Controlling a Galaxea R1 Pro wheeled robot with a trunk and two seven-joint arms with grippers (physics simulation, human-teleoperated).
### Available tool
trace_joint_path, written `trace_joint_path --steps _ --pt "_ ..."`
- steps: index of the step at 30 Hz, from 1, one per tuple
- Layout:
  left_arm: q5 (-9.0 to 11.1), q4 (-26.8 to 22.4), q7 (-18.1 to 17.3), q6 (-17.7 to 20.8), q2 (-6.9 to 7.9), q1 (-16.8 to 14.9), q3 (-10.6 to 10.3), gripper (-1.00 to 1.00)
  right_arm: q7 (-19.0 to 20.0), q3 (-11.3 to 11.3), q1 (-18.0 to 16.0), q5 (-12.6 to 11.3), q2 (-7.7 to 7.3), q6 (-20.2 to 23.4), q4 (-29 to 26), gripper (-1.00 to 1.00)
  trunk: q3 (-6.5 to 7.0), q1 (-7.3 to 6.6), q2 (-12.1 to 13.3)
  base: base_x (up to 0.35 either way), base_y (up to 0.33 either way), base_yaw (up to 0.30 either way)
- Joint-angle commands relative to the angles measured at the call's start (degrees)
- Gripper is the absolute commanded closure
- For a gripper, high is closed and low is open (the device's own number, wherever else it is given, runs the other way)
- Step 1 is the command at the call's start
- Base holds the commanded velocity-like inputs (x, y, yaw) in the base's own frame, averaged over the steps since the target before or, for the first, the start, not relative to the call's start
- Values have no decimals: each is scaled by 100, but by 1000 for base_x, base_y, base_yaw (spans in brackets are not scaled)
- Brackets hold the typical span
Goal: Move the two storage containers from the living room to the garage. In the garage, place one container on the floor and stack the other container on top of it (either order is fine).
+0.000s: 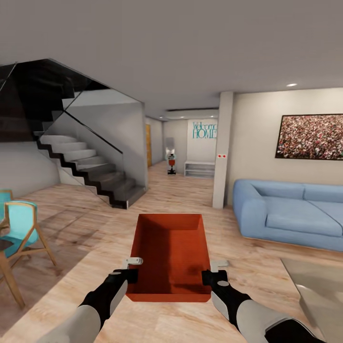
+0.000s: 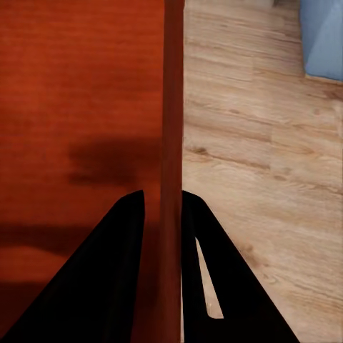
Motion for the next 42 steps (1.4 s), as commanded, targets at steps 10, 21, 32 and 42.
trace_joint_path --steps 10,21,32,42 --pt "-126 -52 64 44 3 -5 180 100 38 5 4 -90 3 3 6 100 -1 3 -3 288 0 78" --pt "-126 -38 64 44 3 -5 188 100 32 3 4 -93 7 6 6 100 -1 3 -3 322 0 0" --pt "-122 -34 64 44 78 -5 185 100 25 3 4 -93 6 3 6 100 -1 3 -3 322 0 0" --pt "-123 -34 64 44 82 -5 189 100 20 3 4 -75 1 -38 -1 100 -1 3 -3 322 0 0"
